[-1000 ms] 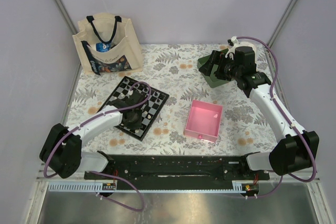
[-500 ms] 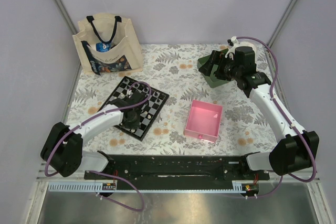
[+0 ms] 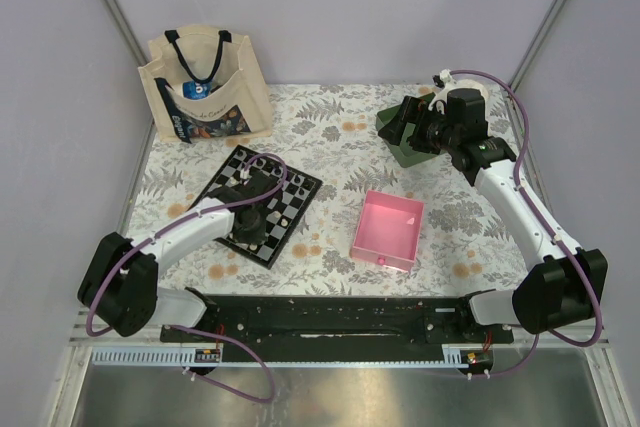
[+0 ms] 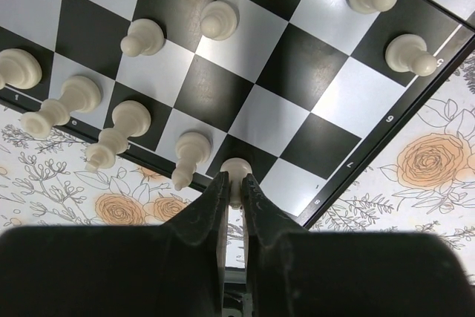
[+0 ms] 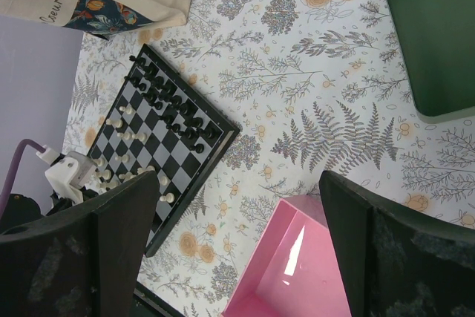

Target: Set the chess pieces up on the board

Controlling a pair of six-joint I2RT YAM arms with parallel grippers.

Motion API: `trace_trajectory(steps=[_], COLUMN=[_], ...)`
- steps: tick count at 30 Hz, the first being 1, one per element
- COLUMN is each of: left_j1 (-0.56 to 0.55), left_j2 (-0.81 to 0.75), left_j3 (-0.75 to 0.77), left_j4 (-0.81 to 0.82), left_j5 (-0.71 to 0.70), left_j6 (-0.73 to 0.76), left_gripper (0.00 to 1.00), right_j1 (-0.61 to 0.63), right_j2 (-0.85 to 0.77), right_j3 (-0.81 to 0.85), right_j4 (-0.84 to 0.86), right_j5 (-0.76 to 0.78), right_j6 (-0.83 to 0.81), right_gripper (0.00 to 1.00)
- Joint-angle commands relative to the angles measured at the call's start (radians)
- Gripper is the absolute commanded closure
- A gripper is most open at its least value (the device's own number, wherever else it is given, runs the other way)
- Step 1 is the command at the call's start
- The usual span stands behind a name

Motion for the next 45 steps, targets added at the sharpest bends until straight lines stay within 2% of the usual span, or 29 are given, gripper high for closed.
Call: trace_trajectory(steps=[1,8,12,15,23,26,35,37,40,43,45], left_j1=[0.008,0.01,0.01,0.011,0.011,0.011,0.011,0.011,0.019,0.056,0.129], left_j2=[-0.007,0.01,0.011,0.008,-0.056,-0.106,-0.241,-0.281,-0.334,-0.354,-0.37], left_j3=[0.011,0.017,0.017,0.019,0.017,0.029,0.097,0.112,0.141,0.178,0.178], left_j4=[0.029,0.025,0.014,0.019,0.061,0.072,0.049,0.046,0.036,-0.007,-0.032], left_j5=[0.037,0.043,0.02,0.036,0.077,0.085,0.059,0.025,-0.038,-0.113,-0.153], left_j6=[-0.005,0.002,-0.009,-0.005,-0.015,-0.018,0.003,0.002,-0.003,-0.006,-0.027], left_gripper=[0.92,0.88,0.82,0.75,0.61,0.45,0.27,0.19,0.07,0.04,0.02], right_j1=[0.003,0.003,0.003,0.003,0.003,0.003,0.005,0.008,0.056,0.159,0.233], right_j2=[-0.003,-0.005,-0.001,0.0,0.005,0.012,0.023,0.035,0.057,0.083,0.11], right_j3=[0.017,0.015,0.014,0.015,0.017,0.022,0.035,0.052,0.087,0.115,0.123], right_j4=[0.021,0.019,0.021,0.021,0.021,0.019,0.013,-0.007,-0.07,-0.134,-0.16], right_j5=[-0.011,-0.011,-0.013,-0.011,-0.018,-0.024,-0.112,-0.133,-0.073,0.033,0.082], right_j6=[-0.002,-0.005,-0.003,-0.003,-0.002,-0.003,0.006,0.006,-0.037,-0.071,-0.088], right_gripper=[0.01,0.01,0.01,0.01,0.01,0.01,0.01,0.01,0.01,0.01,0.05])
